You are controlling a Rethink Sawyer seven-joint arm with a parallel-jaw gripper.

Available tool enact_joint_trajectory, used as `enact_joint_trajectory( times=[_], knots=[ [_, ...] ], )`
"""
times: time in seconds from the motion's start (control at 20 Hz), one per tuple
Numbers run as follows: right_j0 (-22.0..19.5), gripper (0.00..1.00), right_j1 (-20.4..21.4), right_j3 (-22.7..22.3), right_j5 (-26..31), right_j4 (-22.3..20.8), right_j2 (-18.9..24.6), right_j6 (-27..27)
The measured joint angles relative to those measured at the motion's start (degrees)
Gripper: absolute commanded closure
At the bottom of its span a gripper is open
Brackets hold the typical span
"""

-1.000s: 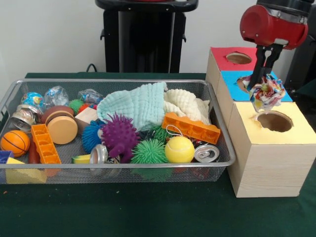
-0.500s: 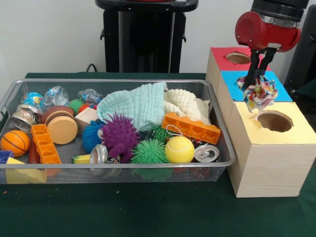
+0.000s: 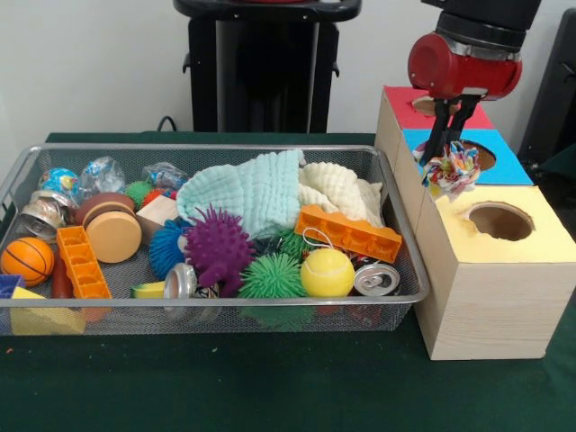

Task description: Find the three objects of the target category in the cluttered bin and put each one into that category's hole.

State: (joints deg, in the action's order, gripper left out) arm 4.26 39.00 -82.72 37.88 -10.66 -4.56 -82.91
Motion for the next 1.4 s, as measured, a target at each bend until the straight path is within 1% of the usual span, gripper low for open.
enact_joint_trajectory(
  times=[0.5,1.4],
  knots=[
    [0.0,1.00,0.0,-2.7,0.0,0.4,0.1,0.0],
    [-0.1,1.00,0.0,-4.1,0.0,1.1,0.7,0.0]
  ],
)
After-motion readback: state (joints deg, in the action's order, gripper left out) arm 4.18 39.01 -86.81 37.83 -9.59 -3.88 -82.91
